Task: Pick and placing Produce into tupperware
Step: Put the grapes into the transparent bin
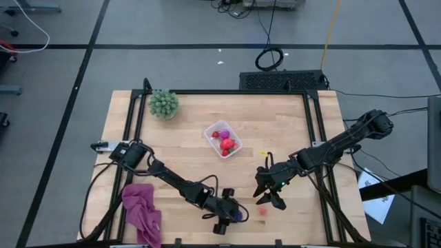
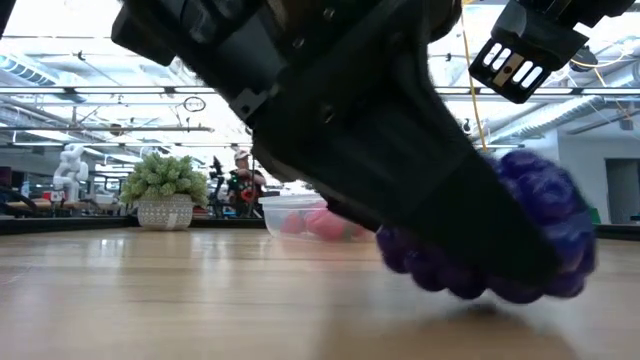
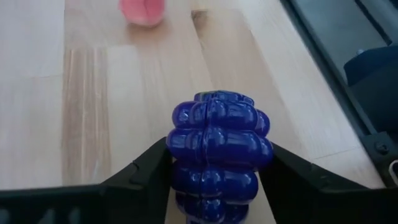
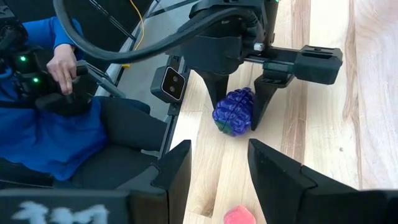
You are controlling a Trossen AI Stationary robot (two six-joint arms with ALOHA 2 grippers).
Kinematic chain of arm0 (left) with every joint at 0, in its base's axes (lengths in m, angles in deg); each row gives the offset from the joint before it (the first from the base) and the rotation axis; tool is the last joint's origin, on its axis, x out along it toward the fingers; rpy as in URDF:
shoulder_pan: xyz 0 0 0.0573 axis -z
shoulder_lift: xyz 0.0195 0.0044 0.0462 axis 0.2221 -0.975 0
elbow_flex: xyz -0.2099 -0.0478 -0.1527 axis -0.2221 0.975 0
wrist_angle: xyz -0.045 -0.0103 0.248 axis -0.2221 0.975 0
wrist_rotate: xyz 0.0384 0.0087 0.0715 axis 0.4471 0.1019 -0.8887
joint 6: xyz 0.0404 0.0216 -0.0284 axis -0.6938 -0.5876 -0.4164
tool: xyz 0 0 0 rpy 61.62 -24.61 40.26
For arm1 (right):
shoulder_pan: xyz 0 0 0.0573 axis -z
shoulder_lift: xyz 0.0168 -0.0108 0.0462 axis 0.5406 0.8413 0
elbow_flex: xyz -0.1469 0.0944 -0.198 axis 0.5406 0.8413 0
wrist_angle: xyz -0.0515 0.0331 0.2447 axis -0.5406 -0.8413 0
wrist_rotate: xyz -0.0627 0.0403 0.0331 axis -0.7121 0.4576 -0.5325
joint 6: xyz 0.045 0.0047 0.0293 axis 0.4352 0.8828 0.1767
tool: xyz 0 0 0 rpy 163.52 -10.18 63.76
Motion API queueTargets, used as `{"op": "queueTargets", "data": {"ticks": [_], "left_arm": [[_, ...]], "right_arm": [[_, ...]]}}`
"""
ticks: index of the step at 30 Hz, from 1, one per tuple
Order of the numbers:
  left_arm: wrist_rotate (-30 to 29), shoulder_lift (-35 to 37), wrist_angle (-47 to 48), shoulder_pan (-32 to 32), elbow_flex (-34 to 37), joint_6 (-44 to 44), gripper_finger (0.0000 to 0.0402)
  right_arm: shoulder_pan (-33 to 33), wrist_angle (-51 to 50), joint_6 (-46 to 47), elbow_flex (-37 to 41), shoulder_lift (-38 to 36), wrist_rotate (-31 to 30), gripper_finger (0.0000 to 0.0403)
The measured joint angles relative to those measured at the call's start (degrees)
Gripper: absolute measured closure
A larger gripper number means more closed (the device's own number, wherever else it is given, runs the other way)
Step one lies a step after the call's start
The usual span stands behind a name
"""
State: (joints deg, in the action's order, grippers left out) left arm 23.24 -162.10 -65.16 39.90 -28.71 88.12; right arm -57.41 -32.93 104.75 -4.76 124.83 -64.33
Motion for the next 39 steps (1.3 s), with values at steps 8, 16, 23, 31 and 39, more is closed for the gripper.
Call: {"op": "queueTargets", "data": {"ticks": [8,16,23,31,39], "left_arm": [[0.0,1.5,-0.6,0.0,0.0,0.2,0.0179],[-7.3,7.9,7.9,-0.1,0.0,-3.3,0.0173],[-15.9,14.5,22.7,-2.2,0.0,-3.7,0.0172],[-20.5,23.1,37.8,-8.3,0.0,-1.8,0.0172],[-22.1,28.9,42.0,-17.7,-0.1,-4.3,0.0172]], "right_arm": [[0.0,0.0,0.0,0.0,0.0,0.0,0.0252],[0.0,-0.1,0.5,0.0,0.0,0.0,0.0252],[0.0,0.0,0.9,0.0,0.0,0.1,0.0252],[0.0,0.0,0.9,0.0,0.0,0.1,0.0252],[0.0,-0.5,0.9,0.0,0.0,0.2,0.0252]]}}
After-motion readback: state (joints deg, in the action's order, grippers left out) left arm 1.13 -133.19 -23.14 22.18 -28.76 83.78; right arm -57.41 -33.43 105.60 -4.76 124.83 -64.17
